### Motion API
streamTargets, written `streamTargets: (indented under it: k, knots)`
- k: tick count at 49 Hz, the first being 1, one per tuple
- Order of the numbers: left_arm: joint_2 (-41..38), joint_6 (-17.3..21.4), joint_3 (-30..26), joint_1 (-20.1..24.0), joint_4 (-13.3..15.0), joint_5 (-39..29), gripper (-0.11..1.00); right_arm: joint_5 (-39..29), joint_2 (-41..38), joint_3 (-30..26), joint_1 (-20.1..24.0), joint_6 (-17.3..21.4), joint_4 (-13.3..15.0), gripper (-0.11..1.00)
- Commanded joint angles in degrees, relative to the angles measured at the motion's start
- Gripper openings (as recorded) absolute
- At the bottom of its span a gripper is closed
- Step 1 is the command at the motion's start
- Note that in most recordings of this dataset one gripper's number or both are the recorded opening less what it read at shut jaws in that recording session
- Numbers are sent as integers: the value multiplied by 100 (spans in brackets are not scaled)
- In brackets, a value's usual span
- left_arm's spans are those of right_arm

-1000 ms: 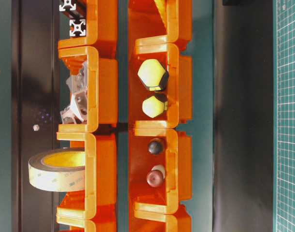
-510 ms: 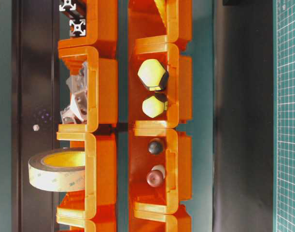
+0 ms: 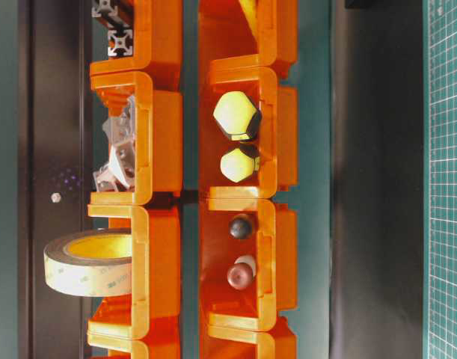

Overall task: Pick corner brachets from container rack with right arm.
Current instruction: 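Carry the held bracket with the right gripper over the green mat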

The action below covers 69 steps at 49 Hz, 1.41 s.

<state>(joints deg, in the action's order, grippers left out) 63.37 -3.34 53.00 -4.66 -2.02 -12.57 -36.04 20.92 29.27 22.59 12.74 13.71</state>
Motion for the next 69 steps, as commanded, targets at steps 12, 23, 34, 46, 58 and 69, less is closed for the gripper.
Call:
streamTargets:
  k: [12,23,34,46,58,69]
  knots:
    - [-44,-26,-237,-44,-18,167,0,1767,-940,536,18,360,123,35]
    - [-44,-44,-237,-70,-18,167,0,2101,-1784,413,-255,360,360,35]
    - [-44,-35,-246,-70,-18,167,0,2092,-2514,-202,-448,352,721,35]
    - [-35,-35,-237,-70,-26,167,0,1863,-2856,-554,-448,352,853,35]
    - [-35,-35,-246,-70,-18,167,0,1846,-2892,-642,-457,369,853,35]
    - [-35,-35,-246,-70,-18,167,0,1872,-2918,-694,-483,360,844,35]
